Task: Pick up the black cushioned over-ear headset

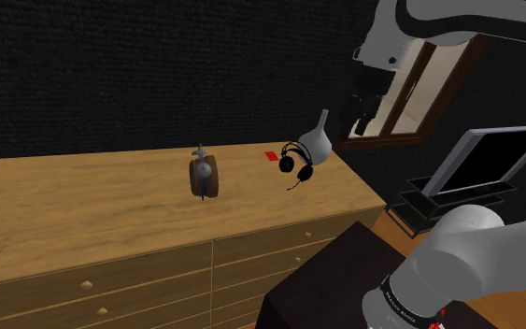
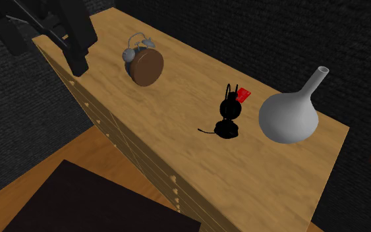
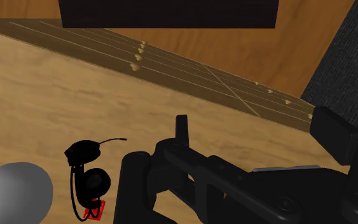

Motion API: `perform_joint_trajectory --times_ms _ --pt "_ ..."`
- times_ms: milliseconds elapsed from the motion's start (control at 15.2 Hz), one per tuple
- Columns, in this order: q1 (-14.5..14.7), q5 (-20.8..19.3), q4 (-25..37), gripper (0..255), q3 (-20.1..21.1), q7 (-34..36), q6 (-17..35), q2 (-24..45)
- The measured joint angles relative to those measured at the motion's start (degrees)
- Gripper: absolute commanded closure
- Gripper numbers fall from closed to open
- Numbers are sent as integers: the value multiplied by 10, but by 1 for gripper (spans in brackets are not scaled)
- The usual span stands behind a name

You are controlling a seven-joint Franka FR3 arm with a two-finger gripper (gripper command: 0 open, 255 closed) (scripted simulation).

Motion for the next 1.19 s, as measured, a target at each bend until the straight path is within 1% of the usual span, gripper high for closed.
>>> perform_joint_trajectory --times_ms 132,264,528,792,1056,1188 --pt "-1 -2 0 0 -2 -3 6 7" --pt "-4 -10 1 0 -8 -12 28 32" --pt "-11 -27 9 0 -22 -34 86 103" --pt "-19 -41 32 0 -36 -54 133 176" --pt "-25 -52 60 0 -48 -71 178 252" --pt "-27 -54 90 0 -54 -80 196 302"
